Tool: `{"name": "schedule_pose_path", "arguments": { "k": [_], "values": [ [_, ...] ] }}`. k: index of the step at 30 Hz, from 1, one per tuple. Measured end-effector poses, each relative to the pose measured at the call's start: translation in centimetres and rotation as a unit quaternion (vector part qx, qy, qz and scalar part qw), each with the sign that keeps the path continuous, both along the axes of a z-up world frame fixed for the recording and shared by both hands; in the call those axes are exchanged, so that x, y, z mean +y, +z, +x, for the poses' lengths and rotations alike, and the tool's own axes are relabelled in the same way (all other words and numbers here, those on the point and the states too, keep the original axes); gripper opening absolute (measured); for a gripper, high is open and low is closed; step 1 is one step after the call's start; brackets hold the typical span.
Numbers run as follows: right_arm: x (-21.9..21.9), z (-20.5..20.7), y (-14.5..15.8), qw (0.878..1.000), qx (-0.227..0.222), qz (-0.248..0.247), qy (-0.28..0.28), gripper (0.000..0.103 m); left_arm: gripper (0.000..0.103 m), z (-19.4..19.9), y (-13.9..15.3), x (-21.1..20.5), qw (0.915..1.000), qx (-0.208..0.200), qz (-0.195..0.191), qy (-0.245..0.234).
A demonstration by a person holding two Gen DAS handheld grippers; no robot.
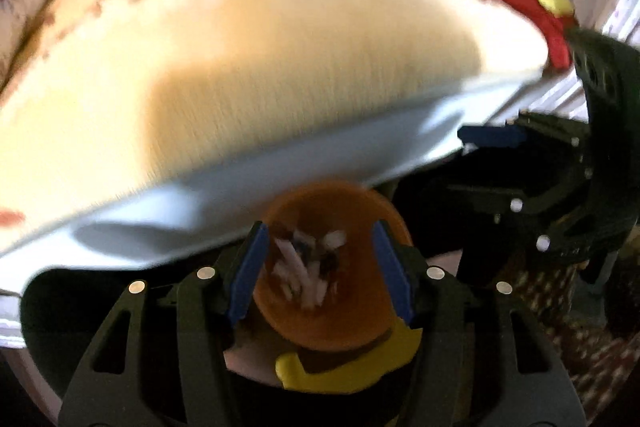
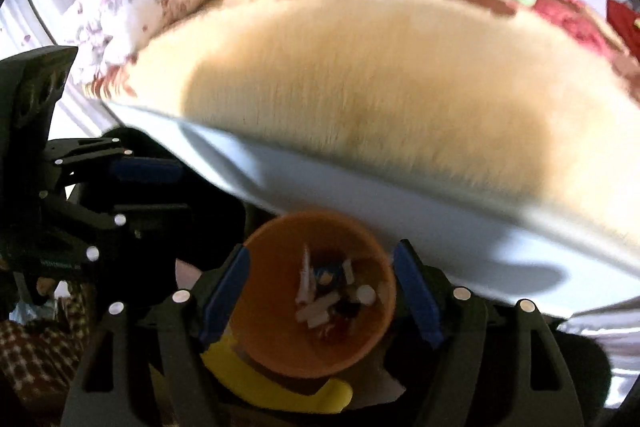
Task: Collect trash
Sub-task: 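Lower both tools to the orange bin and release the toothpaste tube and bottle, then grasp the purple eraser with the left tool while the right tool grasps the black sponge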
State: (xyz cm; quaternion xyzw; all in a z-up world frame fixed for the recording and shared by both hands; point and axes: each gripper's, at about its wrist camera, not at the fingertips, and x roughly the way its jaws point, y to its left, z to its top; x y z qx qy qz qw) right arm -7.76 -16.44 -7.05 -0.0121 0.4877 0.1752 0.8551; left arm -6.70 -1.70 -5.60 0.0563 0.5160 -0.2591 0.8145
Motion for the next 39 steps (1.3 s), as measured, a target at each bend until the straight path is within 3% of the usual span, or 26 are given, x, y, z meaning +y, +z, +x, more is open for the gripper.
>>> {"name": "schedule_pose_path", "arguments": {
  "k": [7, 12, 18, 28, 37, 38, 39],
  "values": [
    [-1.1, 1.9, 4.1, 0.997, -0.076, 0.02, -0.027, 0.075, 0.063, 4.6, 6.1, -0.3, 0.9911, -0.095, -0.077, 0.051],
    [-1.8, 3.0, 5.8, 0.993, -0.102, 0.039, -0.045, 0.076, 0.063, 10.0, 7.9, -2.0, 0.9846, -0.135, -0.079, 0.079],
    [-2.6, 2.9, 5.3, 0.993, -0.102, 0.038, -0.053, 0.076, 0.063, 14.6, 7.2, -3.1, 0.9826, -0.154, -0.06, 0.085],
    [-4.0, 3.4, 4.4, 0.992, -0.091, 0.048, -0.067, 0.076, 0.063, 22.3, 4.7, -7.1, 0.9875, -0.132, -0.025, 0.083],
    [-4.6, 3.9, 3.7, 0.993, -0.08, 0.056, -0.072, 0.076, 0.063, 28.0, 1.3, -8.6, 0.9909, -0.05, 0.007, 0.125],
    [-4.7, 4.0, 3.6, 0.993, -0.079, 0.056, -0.073, 0.076, 0.062, 28.3, 1.0, -8.7, 0.9908, -0.044, 0.012, 0.127],
    [-4.8, 4.1, 3.6, 0.993, -0.078, 0.057, -0.073, 0.076, 0.052, 28.6, 0.7, -8.7, 0.9902, -0.039, 0.019, 0.133]
  ]
}}
